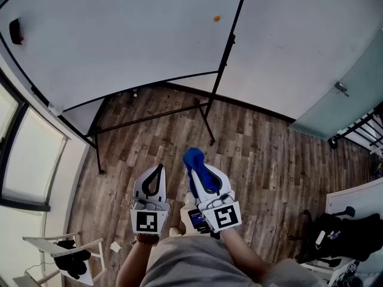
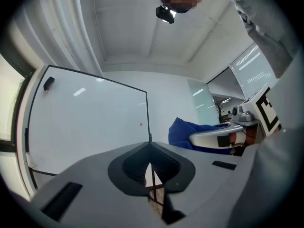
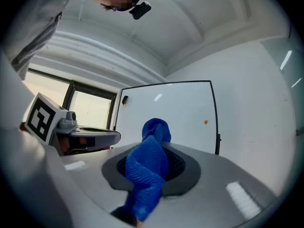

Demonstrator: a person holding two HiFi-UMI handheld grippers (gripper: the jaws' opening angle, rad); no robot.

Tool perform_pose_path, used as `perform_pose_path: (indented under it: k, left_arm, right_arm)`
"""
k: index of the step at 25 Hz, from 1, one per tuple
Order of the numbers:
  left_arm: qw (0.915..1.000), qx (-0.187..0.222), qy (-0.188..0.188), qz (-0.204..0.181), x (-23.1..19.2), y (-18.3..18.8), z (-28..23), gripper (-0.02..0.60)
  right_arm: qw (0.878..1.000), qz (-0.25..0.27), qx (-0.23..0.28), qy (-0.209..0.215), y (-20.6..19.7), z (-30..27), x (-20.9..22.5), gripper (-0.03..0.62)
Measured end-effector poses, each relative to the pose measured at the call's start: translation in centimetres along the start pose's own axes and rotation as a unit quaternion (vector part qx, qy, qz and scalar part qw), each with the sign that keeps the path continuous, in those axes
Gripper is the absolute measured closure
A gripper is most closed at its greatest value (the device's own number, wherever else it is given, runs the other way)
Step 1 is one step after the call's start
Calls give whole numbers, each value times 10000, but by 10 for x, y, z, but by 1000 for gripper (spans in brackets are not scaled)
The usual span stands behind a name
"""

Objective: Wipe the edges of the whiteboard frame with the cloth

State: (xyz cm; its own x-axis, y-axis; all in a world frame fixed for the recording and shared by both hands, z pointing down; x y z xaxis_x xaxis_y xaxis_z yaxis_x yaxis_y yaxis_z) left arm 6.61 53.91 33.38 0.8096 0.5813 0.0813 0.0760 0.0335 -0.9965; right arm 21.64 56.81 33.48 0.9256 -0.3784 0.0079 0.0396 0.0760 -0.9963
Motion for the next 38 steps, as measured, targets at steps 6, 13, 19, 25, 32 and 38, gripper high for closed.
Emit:
perform_pose_path:
  k: [6,13,19,25,32,38]
  left_arm:
    - [9999,-112,-12,-1,8,4,-80,574]
    - [9994,-328,-73,-89,11,-4,-155,574]
    - [9991,-405,159,-2,-8,-21,-190,574]
    - [9990,-431,134,35,-44,-29,-235,574]
    - [9988,-290,-278,286,-95,-44,-293,574]
    - [9959,-300,-807,274,-132,-48,-341,574]
  right_arm:
    - [9997,-249,-5,29,-5,-27,81,499]
    - [9989,-347,-210,-245,-22,-60,165,499]
    - [9982,-283,-513,-130,-38,-92,207,497]
    - [9970,-193,-743,-48,-52,-143,225,497]
    - [9947,-238,-983,-171,-71,-215,233,497]
    - [9909,-389,-1131,-625,-86,-271,261,497]
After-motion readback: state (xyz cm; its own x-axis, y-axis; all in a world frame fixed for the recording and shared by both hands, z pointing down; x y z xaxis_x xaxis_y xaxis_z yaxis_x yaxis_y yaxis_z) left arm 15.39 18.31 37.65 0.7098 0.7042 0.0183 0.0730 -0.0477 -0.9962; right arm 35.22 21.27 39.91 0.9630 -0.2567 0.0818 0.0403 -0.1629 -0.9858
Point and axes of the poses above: the fingertips, and each gripper's own axes: z backward along the fingers, x to its right, y out of its top, the point moved 6 cm from there along z, backward along the fingers, and after that the axes turned 2 degrees about -z, right-handed, at the moved point
